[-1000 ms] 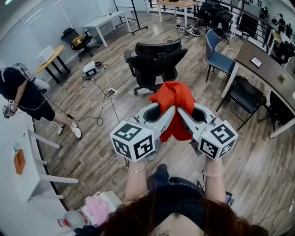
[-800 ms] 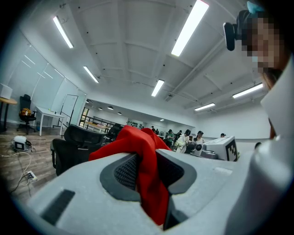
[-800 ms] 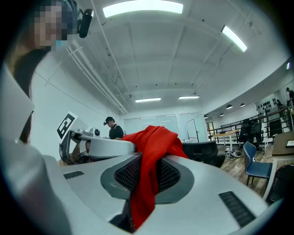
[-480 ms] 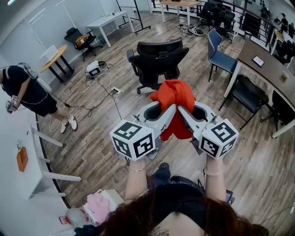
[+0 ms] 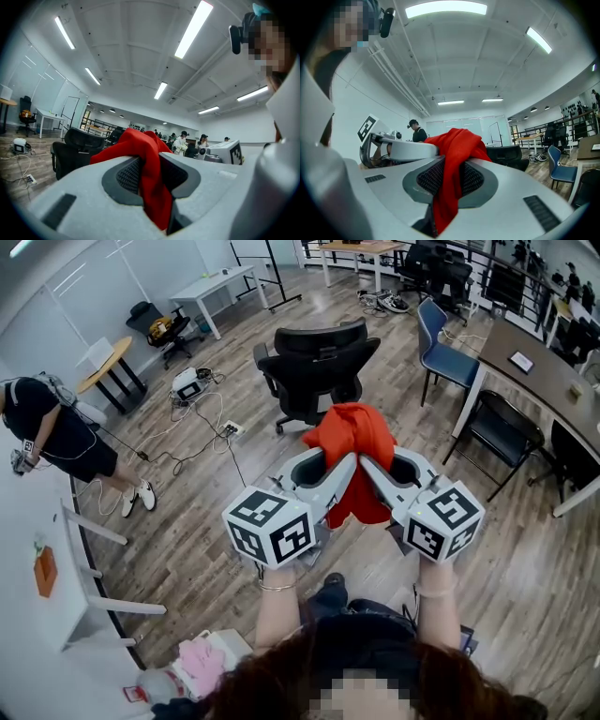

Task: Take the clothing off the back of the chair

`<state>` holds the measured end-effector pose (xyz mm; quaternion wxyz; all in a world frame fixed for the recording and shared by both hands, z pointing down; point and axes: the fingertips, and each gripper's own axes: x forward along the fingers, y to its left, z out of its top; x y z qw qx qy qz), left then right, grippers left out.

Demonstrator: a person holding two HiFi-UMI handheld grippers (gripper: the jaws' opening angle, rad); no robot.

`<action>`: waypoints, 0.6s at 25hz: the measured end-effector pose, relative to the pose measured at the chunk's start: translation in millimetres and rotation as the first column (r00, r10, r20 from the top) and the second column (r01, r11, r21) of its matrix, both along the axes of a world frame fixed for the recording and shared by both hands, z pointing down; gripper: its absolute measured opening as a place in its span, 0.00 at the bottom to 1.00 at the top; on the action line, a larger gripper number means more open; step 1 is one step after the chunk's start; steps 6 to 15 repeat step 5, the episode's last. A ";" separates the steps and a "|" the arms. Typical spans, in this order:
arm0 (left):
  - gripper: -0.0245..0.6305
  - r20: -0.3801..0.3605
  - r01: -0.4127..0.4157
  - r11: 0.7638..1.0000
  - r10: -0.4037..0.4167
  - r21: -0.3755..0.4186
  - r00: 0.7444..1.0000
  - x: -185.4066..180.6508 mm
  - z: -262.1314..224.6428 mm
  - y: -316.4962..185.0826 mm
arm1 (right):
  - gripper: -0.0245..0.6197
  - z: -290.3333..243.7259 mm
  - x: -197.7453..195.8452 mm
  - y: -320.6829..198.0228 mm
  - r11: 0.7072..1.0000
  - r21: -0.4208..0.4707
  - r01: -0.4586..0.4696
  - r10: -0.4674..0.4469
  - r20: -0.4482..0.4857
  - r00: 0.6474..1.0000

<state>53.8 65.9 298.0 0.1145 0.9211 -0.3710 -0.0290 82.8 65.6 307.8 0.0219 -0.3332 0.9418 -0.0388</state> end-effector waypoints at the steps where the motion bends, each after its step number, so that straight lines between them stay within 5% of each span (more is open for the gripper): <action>1: 0.20 -0.001 -0.001 1.000 0.001 -0.001 1.000 -0.9 0.1 -0.8 | 0.14 0.2 -1.0 -0.8 1.000 0.000 -0.001 0.001 -0.001 1.000; 15: 0.20 -0.005 -0.006 1.000 0.006 -0.006 1.000 -8.2 0.3 -3.8 | 0.14 0.2 -8.5 -3.9 1.000 -0.001 -0.005 0.005 -0.006 1.000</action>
